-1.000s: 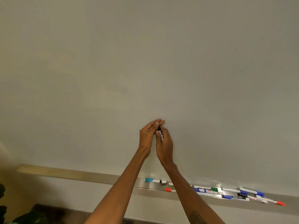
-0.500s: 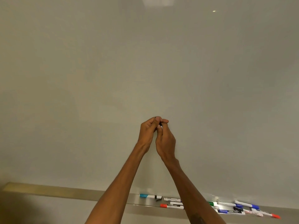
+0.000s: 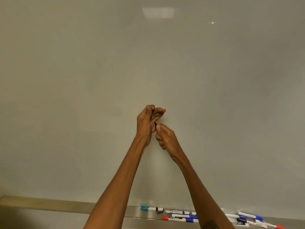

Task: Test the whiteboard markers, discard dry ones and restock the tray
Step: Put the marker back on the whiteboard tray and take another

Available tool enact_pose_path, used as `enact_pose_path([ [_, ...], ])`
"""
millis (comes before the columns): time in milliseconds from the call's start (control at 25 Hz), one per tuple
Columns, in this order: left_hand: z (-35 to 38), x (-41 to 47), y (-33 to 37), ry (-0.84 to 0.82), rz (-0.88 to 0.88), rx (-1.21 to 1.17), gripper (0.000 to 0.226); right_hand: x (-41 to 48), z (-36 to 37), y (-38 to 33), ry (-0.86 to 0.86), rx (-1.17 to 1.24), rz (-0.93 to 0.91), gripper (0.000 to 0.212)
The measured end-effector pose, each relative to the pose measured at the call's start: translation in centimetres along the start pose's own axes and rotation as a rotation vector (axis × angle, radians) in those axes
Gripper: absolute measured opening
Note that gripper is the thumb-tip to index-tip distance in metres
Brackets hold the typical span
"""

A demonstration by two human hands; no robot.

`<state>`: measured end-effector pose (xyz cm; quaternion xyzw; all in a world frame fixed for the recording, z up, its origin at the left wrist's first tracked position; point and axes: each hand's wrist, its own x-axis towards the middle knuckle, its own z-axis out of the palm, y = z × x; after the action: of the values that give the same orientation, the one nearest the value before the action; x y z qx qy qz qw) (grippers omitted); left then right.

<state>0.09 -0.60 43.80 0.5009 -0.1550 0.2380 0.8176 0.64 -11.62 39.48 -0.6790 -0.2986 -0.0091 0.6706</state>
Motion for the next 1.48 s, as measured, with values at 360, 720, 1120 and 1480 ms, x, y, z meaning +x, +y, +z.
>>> enact_pose_path([
  [360,2.7,3.8,5.2,0.037,0.313,0.282,0.018,1.4,-2.8,-5.2,0.335,0.146,-0.235,0.037],
  [720,4.8,9.1,8.3,0.118,0.579,0.496,0.01,2.6,-5.7,-8.0,0.332,0.402,-0.317,0.038],
  [1120,3.5,14.2,6.9,0.328,0.904,0.746,0.043,4.5,-6.0,-9.3,0.417,0.268,-0.48,0.022],
  [1480,2.7,17.0,5.5,0.526,1.033,1.353,0.047,8.7,-5.4,-9.7,0.55,0.126,-0.55,0.024],
])
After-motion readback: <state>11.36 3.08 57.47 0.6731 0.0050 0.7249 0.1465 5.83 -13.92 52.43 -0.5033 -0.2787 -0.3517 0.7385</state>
